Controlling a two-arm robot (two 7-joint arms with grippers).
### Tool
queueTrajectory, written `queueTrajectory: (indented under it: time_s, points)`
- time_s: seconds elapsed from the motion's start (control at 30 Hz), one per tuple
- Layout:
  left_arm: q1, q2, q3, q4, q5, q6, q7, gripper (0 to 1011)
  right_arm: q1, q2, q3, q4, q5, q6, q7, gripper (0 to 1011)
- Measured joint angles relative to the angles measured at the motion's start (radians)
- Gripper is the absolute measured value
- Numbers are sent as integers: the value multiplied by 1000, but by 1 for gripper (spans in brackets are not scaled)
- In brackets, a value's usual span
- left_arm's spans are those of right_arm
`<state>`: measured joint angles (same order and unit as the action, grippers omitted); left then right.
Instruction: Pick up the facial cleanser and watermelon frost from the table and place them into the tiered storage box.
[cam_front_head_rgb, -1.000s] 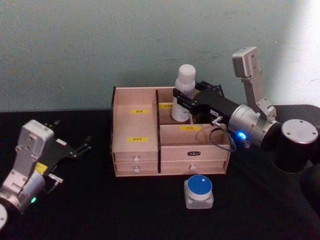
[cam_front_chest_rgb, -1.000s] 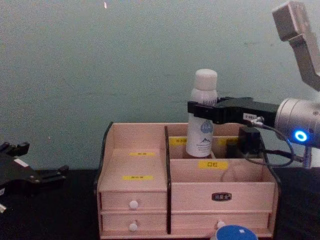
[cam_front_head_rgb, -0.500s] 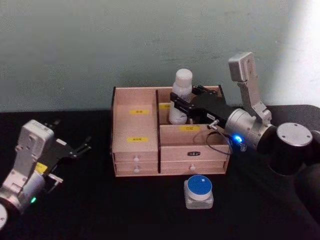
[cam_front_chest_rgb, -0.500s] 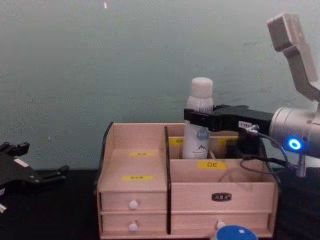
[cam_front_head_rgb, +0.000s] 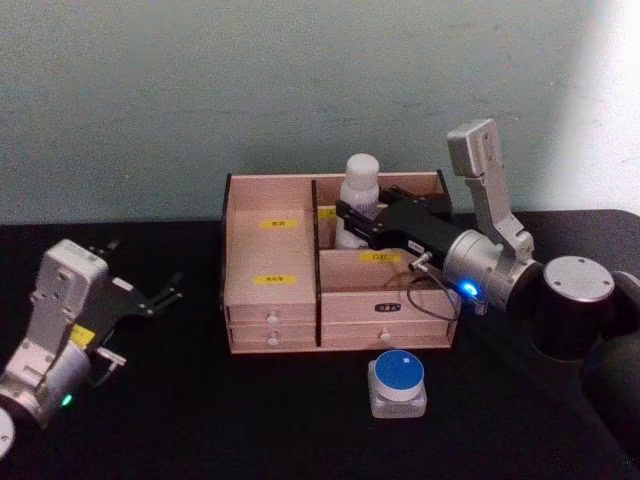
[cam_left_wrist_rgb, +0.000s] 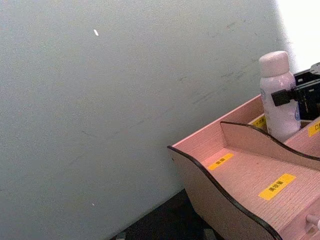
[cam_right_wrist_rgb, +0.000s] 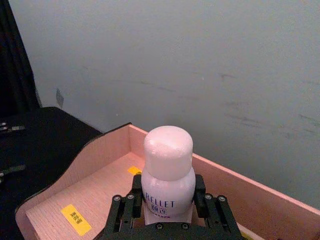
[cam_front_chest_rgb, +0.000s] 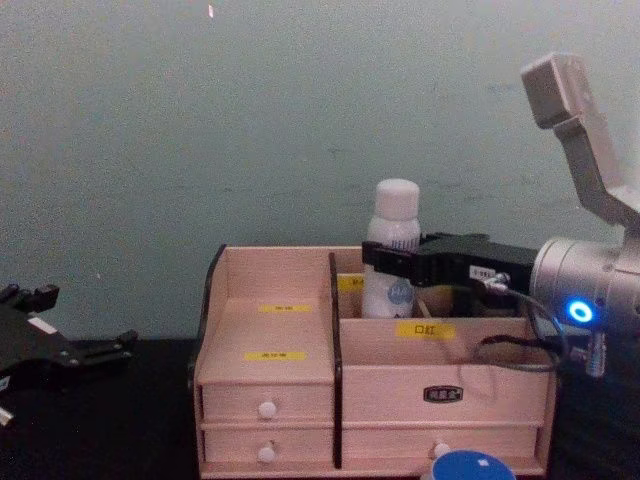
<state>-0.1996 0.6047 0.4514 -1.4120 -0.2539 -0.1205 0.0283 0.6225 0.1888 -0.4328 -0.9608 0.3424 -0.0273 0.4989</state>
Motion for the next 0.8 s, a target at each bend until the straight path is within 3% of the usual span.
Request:
queueTrajectory:
  time_s: [0.8]
  points:
    - [0, 0, 0, 0, 0, 0, 0, 1001, -9, 1, 1, 12, -25, 8, -3, 593]
